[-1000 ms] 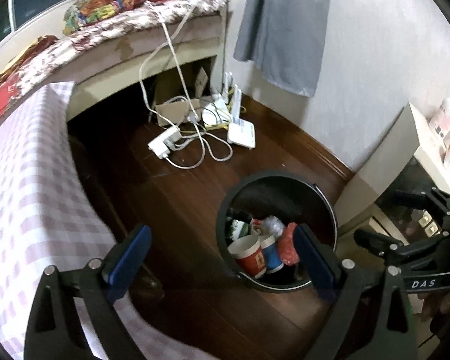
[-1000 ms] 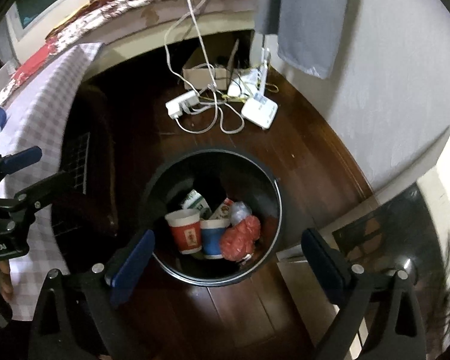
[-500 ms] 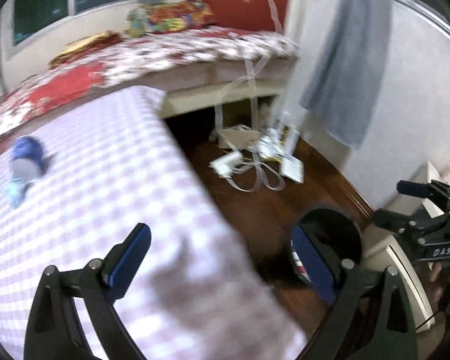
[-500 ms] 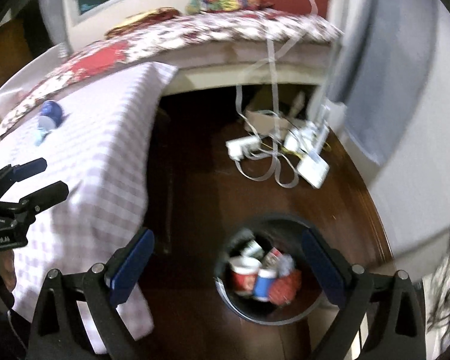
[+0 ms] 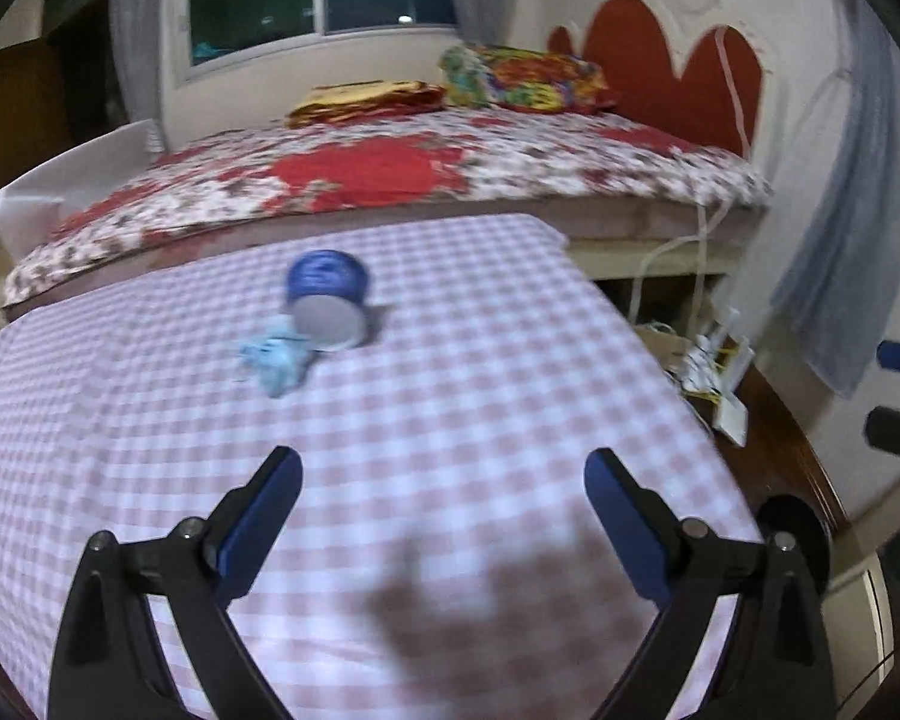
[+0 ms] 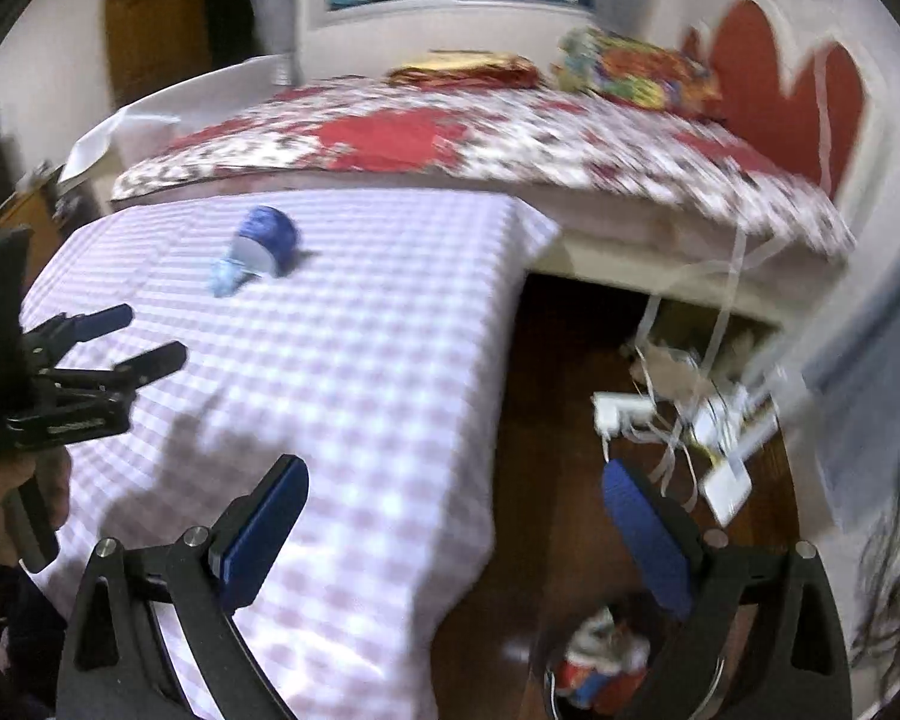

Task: Collect trash
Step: 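Move both empty tools back to the table toward the mask and blue cup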

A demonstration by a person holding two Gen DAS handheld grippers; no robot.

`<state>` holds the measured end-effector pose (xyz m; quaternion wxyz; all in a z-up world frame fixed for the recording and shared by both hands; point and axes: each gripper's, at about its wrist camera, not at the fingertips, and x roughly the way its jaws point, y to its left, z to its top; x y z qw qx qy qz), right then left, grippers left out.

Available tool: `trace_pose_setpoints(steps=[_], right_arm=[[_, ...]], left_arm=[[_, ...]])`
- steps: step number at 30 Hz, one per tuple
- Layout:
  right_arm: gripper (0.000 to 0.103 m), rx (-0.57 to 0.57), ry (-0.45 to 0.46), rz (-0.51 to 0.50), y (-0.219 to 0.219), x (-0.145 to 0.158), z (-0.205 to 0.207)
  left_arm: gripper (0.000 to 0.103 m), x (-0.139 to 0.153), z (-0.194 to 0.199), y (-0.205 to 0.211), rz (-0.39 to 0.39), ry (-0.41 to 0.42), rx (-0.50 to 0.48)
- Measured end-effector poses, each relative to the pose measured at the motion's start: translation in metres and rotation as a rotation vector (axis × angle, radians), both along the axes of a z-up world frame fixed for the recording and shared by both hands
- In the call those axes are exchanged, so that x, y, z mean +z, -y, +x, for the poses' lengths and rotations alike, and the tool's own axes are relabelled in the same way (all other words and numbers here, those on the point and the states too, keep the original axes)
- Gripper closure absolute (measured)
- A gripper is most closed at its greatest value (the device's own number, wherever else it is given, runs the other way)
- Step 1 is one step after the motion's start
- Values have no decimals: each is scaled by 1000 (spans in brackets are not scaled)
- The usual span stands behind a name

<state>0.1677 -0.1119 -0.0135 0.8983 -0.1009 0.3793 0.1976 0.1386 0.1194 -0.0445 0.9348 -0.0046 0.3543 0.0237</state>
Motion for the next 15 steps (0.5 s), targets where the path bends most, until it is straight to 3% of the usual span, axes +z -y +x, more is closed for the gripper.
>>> trace_pose_setpoints(steps=[7, 15], right_arm=[[3, 151, 47, -13, -71, 24, 27], [7, 279, 21, -49, -147, 5, 80]], left_arm=[[17, -7, 4, -63, -34, -2, 96], [22, -21, 23, -113, -49, -19, 158]])
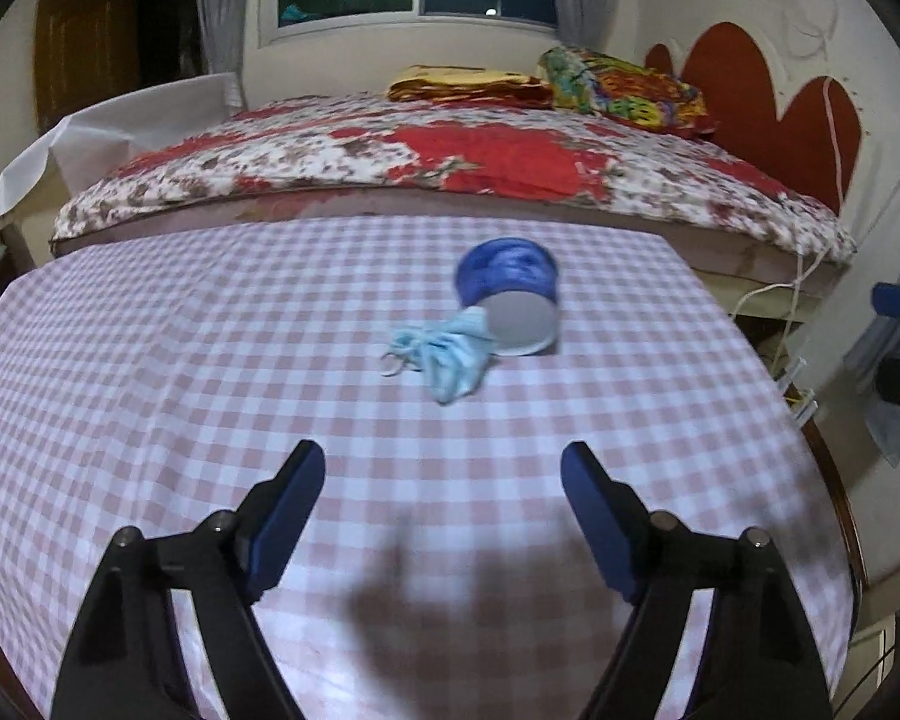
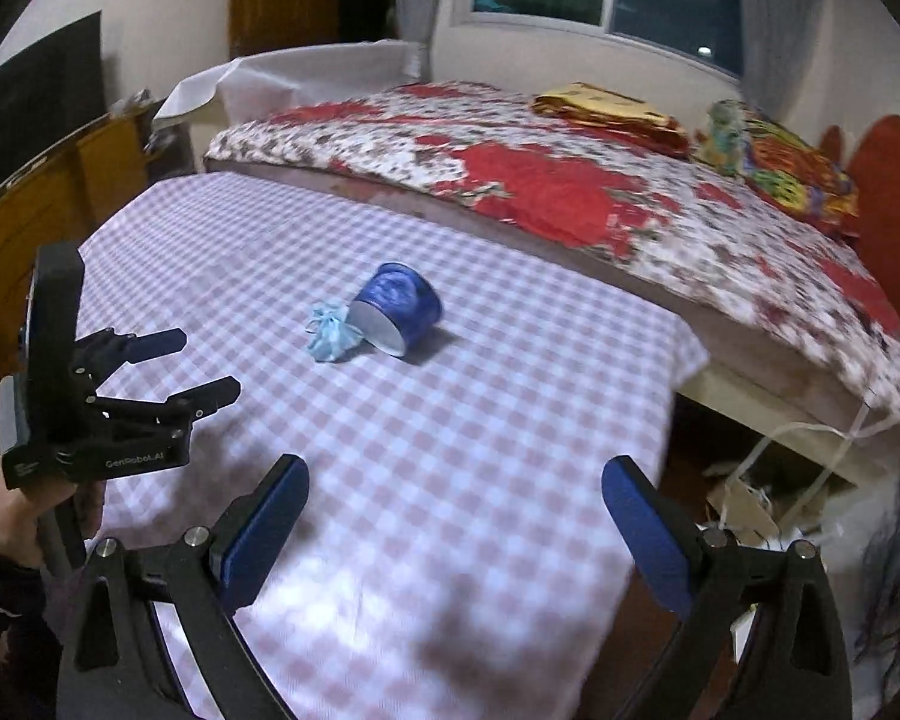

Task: Collect trash
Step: 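Move both empty tools back to the table toward the mask and blue cup, then grasp the light-blue face mask with the left tool while the right tool grasps the blue cup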

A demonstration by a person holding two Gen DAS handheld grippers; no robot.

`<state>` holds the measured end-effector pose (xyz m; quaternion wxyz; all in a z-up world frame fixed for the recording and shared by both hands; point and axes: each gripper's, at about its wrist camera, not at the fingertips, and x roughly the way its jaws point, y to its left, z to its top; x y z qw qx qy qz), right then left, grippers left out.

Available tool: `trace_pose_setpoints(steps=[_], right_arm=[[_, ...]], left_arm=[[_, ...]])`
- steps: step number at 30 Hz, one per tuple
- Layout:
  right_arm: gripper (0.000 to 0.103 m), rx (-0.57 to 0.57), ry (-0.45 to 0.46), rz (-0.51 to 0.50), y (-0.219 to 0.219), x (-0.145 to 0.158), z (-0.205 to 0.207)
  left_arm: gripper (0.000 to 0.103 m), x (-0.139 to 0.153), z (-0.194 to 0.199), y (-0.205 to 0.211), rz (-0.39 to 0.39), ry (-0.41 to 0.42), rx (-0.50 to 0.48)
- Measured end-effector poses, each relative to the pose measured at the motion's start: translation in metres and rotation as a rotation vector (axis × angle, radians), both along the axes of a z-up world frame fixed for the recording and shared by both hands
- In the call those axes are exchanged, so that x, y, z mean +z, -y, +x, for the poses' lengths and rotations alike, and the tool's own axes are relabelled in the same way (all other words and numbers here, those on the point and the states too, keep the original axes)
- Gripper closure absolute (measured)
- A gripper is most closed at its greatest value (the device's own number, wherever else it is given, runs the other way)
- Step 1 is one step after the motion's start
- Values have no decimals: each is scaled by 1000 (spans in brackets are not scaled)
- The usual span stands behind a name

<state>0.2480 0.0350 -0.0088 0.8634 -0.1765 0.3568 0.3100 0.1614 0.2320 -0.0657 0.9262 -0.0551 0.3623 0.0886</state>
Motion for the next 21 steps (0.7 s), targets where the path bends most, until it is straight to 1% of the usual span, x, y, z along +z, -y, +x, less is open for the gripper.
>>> trace_pose_setpoints(steps=[5, 9, 13, 18, 20, 21], right_arm=[[9, 33, -34, -37, -34, -27, 34], [9, 9, -57, -42, -45, -45, 60], [9, -30, -55, -59, -51, -60, 81], [9, -55, -86, -57, -62, -80, 103], [9, -64, -99, -57, -67, -88, 110], [9, -66, -106, -54, -69, -91, 112]], left_arm=[[23, -12, 18, -17, -7, -15, 10], [24, -23, 41, -21, -23, -26, 3], [28, -35, 65, -25, -41, -47, 0], [33, -44, 89, -28, -67, -70, 1], [37, -49, 97, -28, -85, -82, -3], [41, -51, 101, -29, -99, -89, -5]])
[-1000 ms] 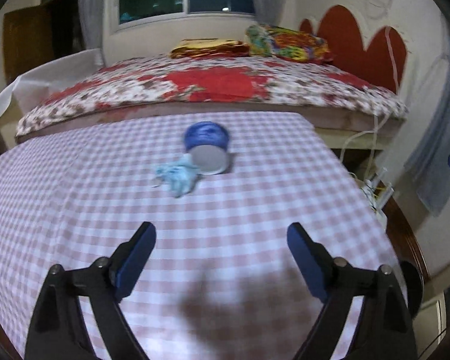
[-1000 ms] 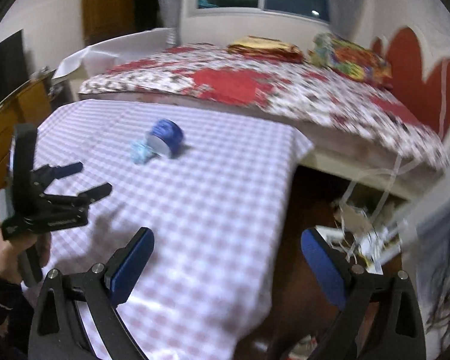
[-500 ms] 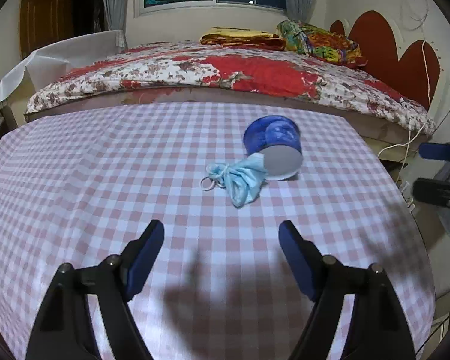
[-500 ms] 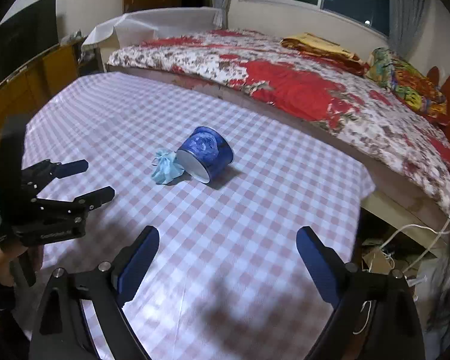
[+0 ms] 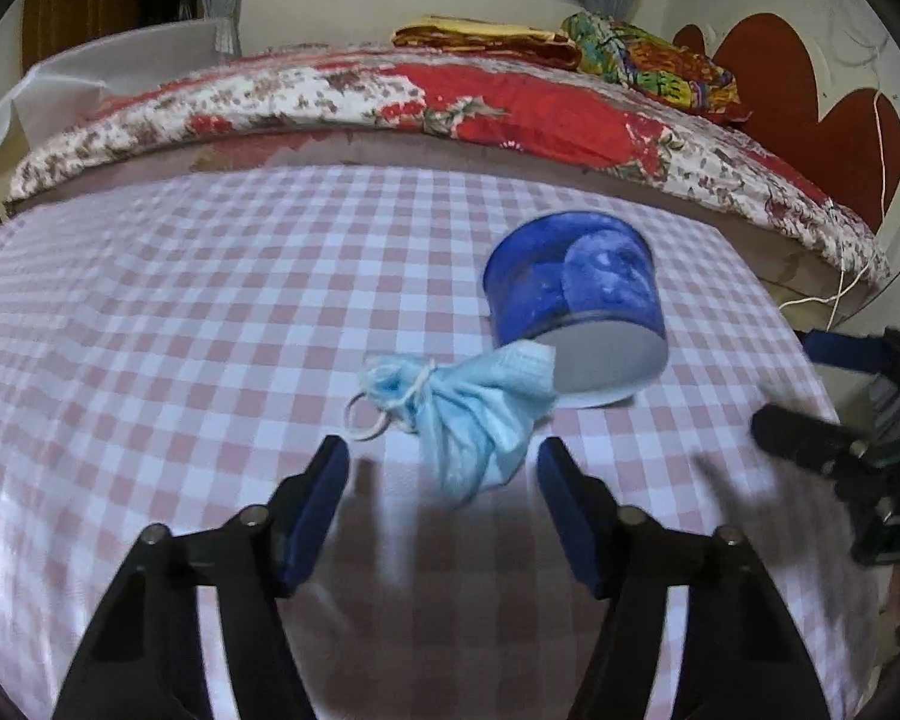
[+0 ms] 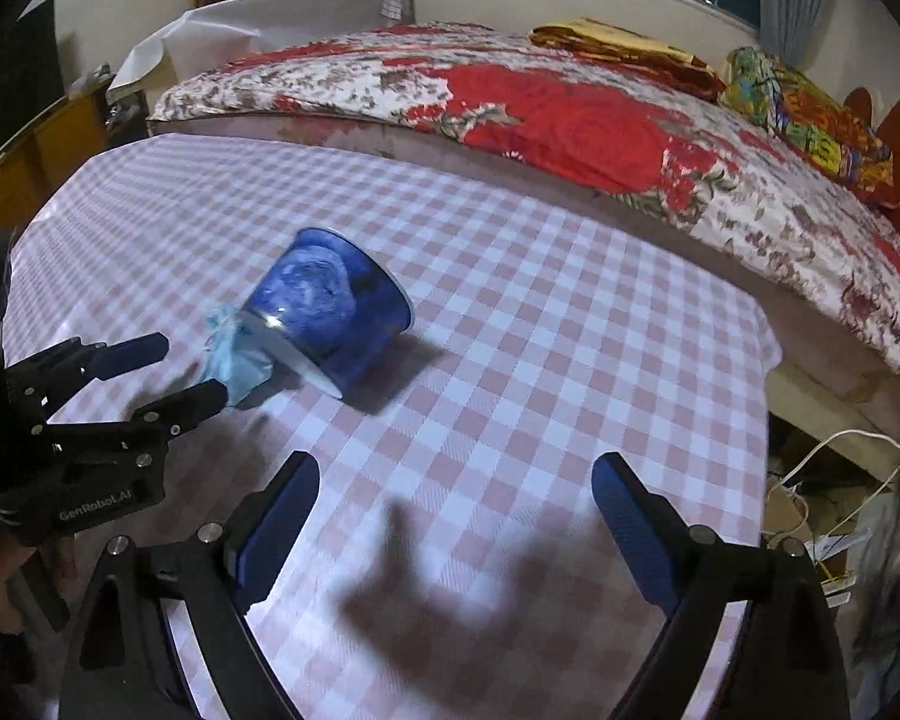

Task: Collect trash
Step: 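Grasp the light-blue face mask with the left tool while the right tool grasps the blue cup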

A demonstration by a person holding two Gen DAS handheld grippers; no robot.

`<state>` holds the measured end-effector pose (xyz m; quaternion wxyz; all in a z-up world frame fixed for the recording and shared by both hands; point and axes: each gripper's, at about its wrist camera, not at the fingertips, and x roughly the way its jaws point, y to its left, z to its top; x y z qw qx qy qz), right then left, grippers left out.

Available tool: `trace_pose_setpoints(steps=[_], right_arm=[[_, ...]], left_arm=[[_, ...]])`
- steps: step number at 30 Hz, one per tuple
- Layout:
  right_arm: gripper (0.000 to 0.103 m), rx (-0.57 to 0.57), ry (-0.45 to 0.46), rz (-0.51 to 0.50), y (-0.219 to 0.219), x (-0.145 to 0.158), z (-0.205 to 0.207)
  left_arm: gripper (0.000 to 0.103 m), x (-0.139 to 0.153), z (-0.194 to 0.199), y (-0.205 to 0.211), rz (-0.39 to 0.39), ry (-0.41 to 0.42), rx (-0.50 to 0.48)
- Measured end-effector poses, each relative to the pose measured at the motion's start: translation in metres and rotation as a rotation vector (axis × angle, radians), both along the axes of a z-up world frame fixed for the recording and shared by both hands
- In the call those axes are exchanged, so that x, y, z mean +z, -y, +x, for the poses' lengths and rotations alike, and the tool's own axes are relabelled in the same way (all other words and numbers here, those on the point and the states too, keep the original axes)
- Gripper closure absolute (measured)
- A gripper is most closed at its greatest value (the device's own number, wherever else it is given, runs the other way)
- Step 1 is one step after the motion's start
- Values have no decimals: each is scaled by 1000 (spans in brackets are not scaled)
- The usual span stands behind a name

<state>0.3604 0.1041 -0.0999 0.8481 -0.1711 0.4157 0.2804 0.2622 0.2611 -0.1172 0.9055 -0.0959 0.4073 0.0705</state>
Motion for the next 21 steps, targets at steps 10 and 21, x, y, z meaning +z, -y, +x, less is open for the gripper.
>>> trace_pose_setpoints(steps=[10, 21], right_arm=[[9, 7, -28, 28, -18, -9, 8], [9, 87, -15, 13, -64, -9, 9]], left_arm=[[87, -3, 2, -20, -56, 16, 40], [87, -3, -14, -47, -35, 0, 77]])
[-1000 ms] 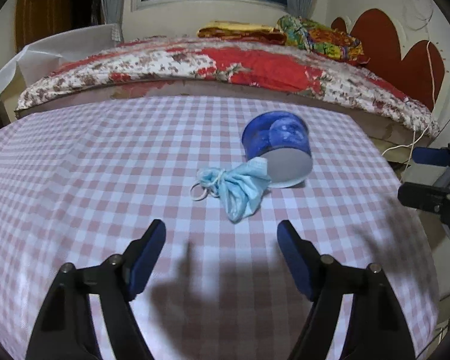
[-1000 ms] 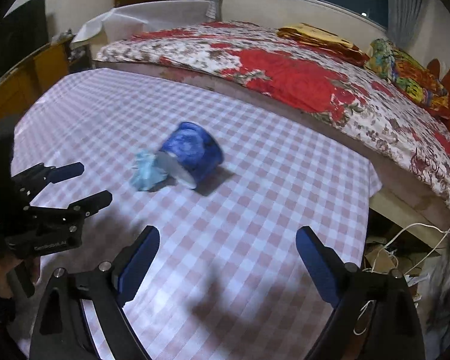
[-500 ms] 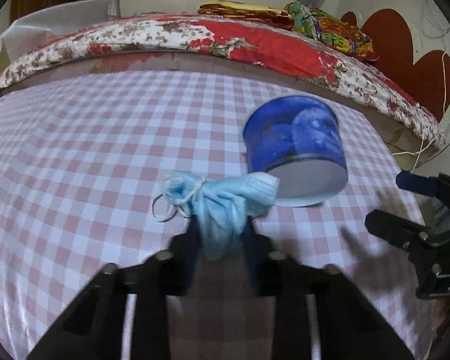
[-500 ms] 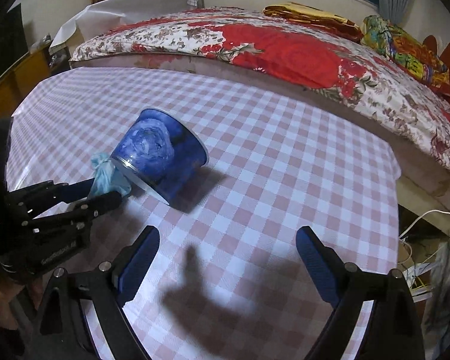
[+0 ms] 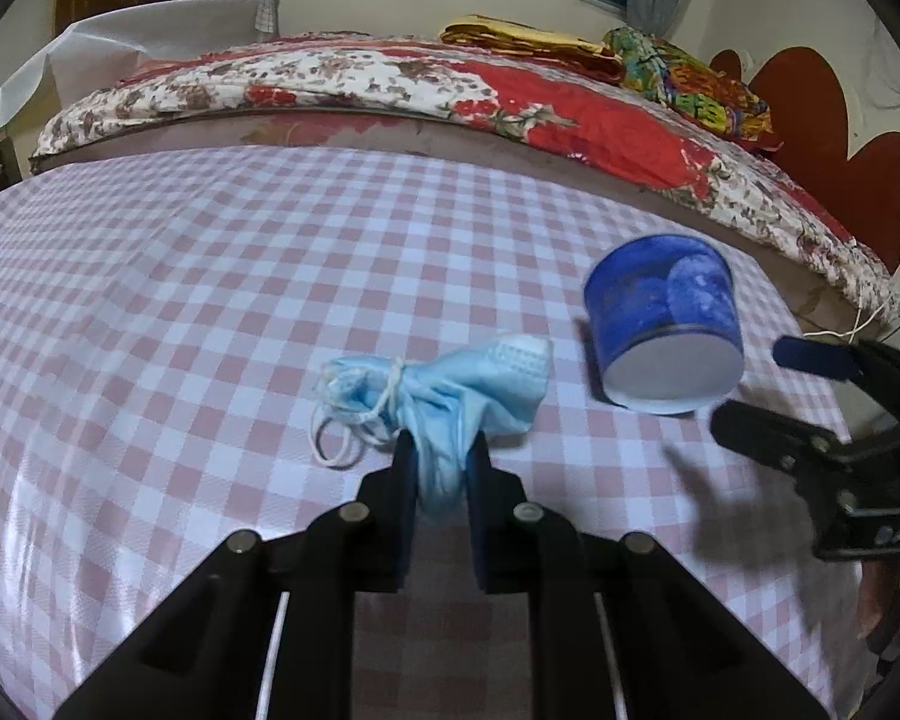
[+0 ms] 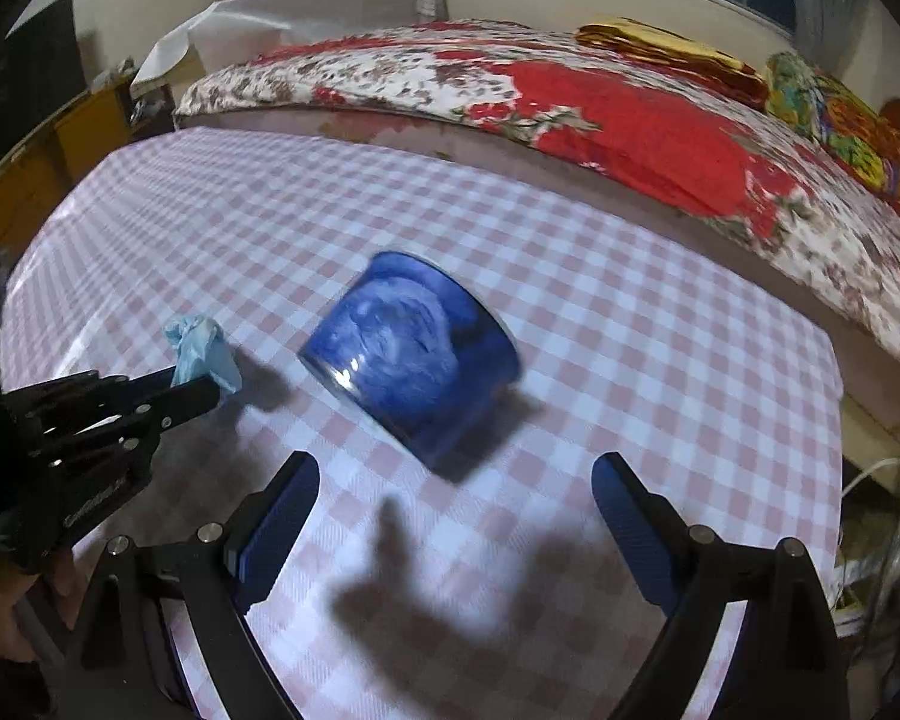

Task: Collect trash
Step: 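Grasp the light-blue face mask with the left tool while the right tool grasps the blue cup, then carry the mask and blue cup in both tools over the black bin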

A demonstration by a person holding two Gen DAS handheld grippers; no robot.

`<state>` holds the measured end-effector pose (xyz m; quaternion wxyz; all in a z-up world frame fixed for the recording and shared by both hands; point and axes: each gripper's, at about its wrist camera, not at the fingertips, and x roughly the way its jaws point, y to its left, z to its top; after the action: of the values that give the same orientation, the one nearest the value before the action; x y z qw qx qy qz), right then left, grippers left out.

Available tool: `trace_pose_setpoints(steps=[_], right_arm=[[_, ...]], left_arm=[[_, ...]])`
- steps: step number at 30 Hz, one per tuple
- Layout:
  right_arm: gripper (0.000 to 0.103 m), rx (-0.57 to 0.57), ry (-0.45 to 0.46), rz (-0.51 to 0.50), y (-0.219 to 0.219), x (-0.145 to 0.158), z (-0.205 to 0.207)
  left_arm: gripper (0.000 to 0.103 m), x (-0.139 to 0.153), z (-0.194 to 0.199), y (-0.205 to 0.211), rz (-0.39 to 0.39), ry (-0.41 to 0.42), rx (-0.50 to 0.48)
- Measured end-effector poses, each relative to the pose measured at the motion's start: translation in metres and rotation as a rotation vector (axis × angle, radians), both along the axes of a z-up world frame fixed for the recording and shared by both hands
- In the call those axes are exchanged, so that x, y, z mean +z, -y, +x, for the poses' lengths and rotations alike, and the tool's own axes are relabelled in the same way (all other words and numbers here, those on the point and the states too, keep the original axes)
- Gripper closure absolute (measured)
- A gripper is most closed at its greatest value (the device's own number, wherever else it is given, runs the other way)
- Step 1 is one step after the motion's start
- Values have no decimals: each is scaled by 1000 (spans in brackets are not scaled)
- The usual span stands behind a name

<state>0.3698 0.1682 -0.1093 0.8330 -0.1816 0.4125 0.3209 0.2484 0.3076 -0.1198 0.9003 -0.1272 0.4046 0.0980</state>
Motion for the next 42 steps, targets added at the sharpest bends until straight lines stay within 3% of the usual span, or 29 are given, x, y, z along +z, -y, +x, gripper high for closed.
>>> trace_pose_setpoints(steps=[10, 11, 12, 14, 20, 30, 42], right_arm=[[9, 47, -42, 20, -40, -6, 30], [12, 45, -42, 25, -41, -6, 30], [26, 41, -47, 24, -42, -6, 29], [33, 34, -65, 33, -41, -7, 28], [43, 24, -52, 58, -34, -5, 13], [46, -14, -30, 82, 5, 9, -17], [47, -136, 18, 100, 91, 34, -55]], left_arm=[[87, 3, 4, -11, -2, 9, -2], [87, 3, 4, -13, -2, 10, 1], [87, 3, 4, -14, -4, 11, 2], [87, 2, 4, -16, -4, 10, 3], [87, 1, 1, -15, -8, 12, 0], [87, 9, -10, 7, 0, 23, -41], [87, 31, -37, 75, 10, 61, -144]])
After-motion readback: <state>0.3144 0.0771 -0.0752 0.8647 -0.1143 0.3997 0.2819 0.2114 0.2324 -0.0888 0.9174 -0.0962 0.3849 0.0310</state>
